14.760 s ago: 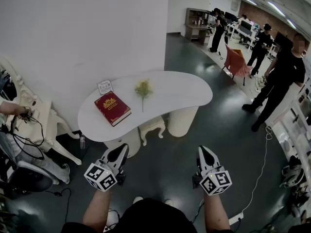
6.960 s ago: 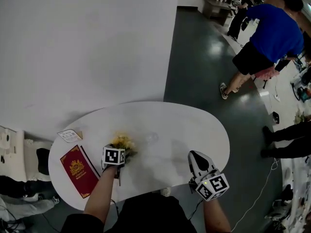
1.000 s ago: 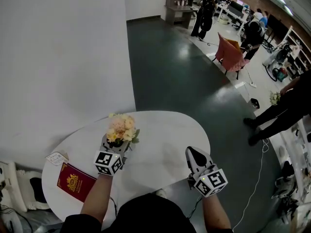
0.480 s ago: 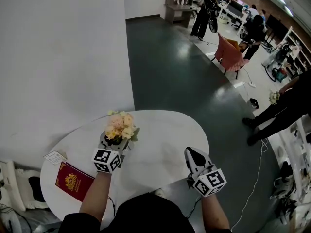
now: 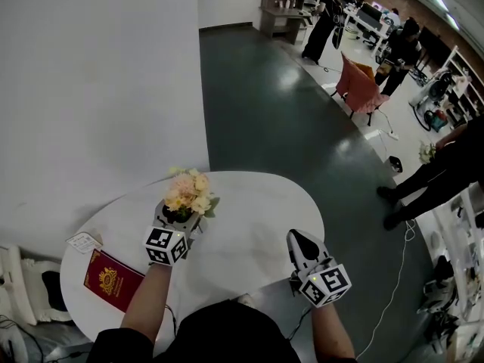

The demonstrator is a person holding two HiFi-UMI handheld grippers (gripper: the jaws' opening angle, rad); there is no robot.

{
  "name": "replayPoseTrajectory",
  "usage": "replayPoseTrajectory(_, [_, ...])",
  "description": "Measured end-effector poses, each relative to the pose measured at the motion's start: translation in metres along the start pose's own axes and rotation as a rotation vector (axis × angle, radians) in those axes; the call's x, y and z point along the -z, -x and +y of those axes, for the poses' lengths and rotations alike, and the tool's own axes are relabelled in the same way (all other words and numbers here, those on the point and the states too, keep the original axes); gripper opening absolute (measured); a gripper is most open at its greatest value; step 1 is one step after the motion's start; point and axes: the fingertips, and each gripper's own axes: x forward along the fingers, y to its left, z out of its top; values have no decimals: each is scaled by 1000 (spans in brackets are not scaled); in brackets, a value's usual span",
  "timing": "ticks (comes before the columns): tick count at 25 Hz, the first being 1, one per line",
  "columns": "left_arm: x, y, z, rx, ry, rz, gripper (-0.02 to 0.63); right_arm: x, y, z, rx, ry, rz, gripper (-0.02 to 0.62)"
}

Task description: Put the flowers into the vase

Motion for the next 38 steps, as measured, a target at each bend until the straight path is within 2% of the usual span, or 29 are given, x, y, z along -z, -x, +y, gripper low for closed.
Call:
replayPoseTrajectory(7, [4, 2, 0, -14, -15, 23, 373, -4, -2, 2, -16, 3, -4, 23])
replayPoseTrajectory(17, [4, 4, 0, -38, -22, 27, 390, -8, 2, -2, -21, 13, -12, 23])
replayPoseTrajectory(23, [2, 6, -1, -58, -35, 26, 447, -13, 3, -2, -35, 21, -22, 23])
replayPoseTrajectory(31, [-1, 19, 0, -163, -58, 2, 474, -13, 17, -6, -49, 14, -25, 23])
replayPoseTrajectory(38, [1, 35, -11, -193, -46, 8, 474, -11, 35, -6, -70, 13, -30, 23])
